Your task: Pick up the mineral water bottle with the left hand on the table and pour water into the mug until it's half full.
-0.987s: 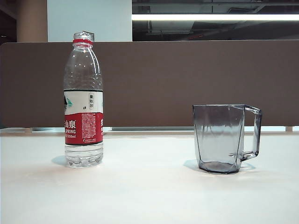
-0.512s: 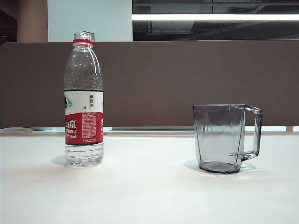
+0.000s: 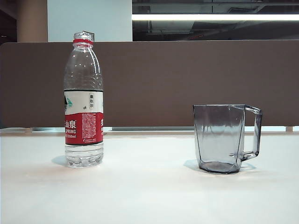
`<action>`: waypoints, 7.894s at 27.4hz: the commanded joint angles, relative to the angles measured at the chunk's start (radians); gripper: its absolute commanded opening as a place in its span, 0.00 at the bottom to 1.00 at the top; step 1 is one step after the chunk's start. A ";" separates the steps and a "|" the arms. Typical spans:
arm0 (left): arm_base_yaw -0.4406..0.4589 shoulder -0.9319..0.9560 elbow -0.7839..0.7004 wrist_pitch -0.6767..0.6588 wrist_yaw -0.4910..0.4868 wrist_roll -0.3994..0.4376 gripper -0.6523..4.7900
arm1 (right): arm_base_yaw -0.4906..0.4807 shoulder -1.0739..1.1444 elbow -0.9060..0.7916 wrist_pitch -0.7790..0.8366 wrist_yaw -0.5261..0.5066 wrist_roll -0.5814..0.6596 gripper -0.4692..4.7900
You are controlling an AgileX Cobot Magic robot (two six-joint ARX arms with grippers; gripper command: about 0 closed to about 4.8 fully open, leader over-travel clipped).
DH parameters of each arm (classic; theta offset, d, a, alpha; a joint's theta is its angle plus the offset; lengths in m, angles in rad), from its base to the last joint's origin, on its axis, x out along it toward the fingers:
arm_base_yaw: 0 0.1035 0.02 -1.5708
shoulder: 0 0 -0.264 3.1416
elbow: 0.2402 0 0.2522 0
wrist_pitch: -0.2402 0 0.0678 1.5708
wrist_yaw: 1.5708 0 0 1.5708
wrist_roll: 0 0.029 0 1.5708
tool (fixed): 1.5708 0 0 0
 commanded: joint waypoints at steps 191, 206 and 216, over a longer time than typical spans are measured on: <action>-0.347 1.238 0.508 0.525 0.130 0.091 0.62 | 0.464 0.010 0.058 -0.356 0.042 0.008 0.08; -0.519 1.244 0.661 0.381 -0.104 0.238 0.62 | 0.464 0.010 0.058 -0.356 0.042 0.008 0.08; -0.547 1.273 0.669 0.336 -0.139 0.331 0.62 | 0.464 0.010 0.058 -0.356 0.042 0.008 0.08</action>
